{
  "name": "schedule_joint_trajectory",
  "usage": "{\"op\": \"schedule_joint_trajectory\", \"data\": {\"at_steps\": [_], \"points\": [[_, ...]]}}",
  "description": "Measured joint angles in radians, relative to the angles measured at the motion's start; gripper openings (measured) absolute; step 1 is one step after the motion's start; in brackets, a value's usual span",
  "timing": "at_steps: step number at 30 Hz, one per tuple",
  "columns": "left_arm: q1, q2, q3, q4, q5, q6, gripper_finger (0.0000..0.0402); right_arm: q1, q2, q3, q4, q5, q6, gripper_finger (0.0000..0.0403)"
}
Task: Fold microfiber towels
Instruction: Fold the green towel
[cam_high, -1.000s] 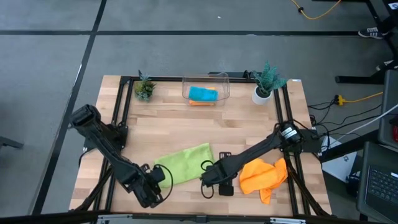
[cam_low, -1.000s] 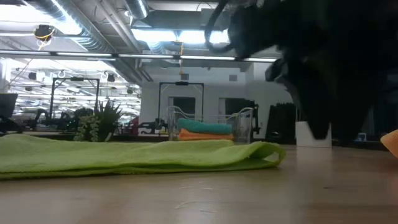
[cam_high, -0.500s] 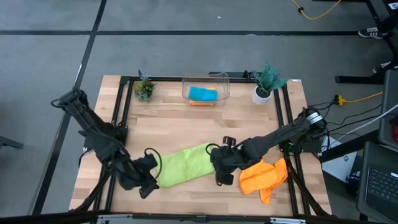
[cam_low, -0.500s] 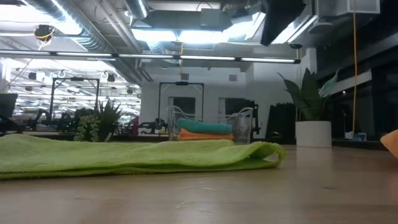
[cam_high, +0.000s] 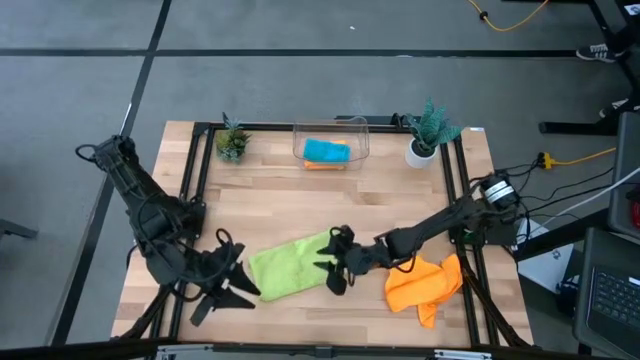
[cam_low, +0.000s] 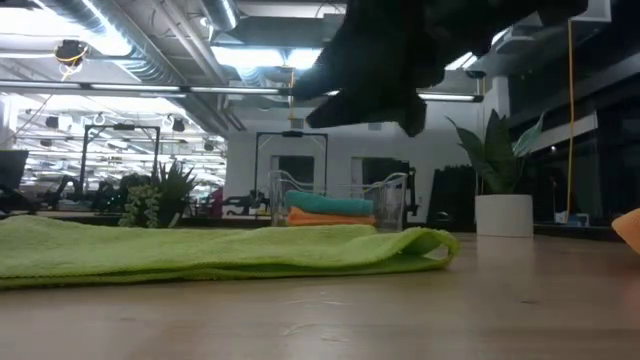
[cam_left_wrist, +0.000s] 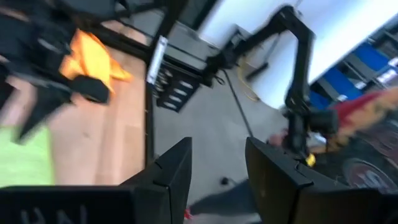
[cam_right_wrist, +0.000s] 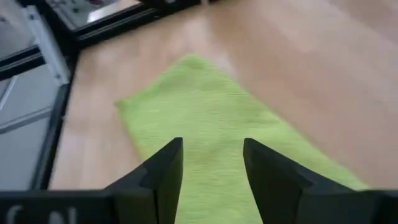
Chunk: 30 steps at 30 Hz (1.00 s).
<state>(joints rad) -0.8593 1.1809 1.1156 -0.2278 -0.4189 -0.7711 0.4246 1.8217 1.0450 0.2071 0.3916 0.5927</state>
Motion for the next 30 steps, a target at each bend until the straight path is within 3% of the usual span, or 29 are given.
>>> {"op": "schedule_joint_trajectory", "data": {"at_steps": [6, 12, 17, 24, 30], "points": [[0.016, 0.001, 0.0, -0.017, -0.028, 0.015, 0.0141, -0.031, 0.129, 0.071, -0.069, -0.065, 0.001, 0.0171], [0.014, 0.001, 0.0, -0.022, -0.029, 0.015, 0.0141, -0.062, 0.169, 0.134, -0.335, -0.076, -0.002, 0.0171], [0.014, 0.001, 0.0, -0.027, -0.029, 0.015, 0.0141, -0.149, 0.179, 0.128, -0.364, -0.126, -0.075, 0.0171], [0.015, 0.001, 0.0, -0.031, -0.029, 0.016, 0.0141, -0.291, 0.238, 0.137, -0.256, -0.139, -0.254, 0.0171], [0.018, 0.002, 0.0, -0.035, -0.037, 0.022, 0.0141, -0.432, 0.323, 0.272, -0.24, -0.11, -0.449, 0.0171]]}}
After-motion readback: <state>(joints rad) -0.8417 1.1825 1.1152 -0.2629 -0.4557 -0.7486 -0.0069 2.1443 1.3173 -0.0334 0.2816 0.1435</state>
